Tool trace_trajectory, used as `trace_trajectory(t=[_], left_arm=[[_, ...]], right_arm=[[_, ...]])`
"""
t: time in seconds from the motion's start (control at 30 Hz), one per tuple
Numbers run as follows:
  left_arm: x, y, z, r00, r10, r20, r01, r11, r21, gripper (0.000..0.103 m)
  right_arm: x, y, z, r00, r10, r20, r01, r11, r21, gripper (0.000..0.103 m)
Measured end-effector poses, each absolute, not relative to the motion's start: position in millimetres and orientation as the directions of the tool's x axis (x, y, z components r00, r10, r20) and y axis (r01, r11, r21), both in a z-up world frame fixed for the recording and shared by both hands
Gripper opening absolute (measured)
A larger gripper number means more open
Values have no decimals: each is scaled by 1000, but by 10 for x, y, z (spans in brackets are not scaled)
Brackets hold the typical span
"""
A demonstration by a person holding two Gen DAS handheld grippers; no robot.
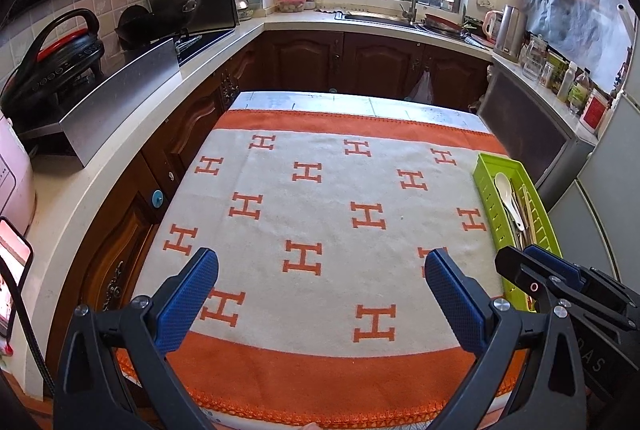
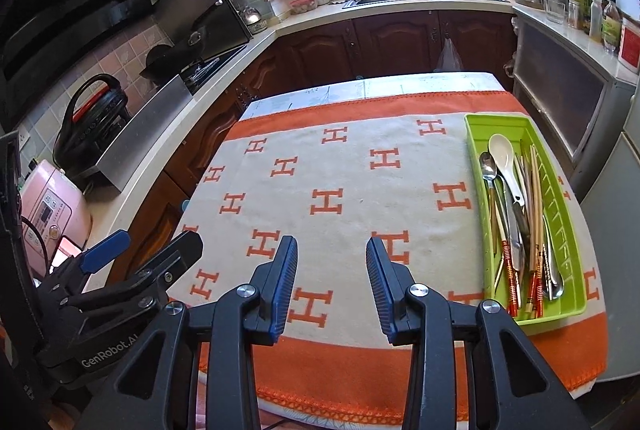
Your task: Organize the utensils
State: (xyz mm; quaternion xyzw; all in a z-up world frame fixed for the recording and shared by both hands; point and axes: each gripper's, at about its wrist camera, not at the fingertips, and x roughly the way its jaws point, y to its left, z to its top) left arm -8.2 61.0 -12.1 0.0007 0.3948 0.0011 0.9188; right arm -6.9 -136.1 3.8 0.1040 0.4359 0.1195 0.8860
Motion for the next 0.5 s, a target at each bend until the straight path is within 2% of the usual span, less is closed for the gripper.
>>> trace_trajectory(t=[0.5], left_arm=[[-37,576,-191,677,7,-736,1,1000,10,102]], right_arm=[[39,-1409,-120,583,293,-758,-98,951,292,36]])
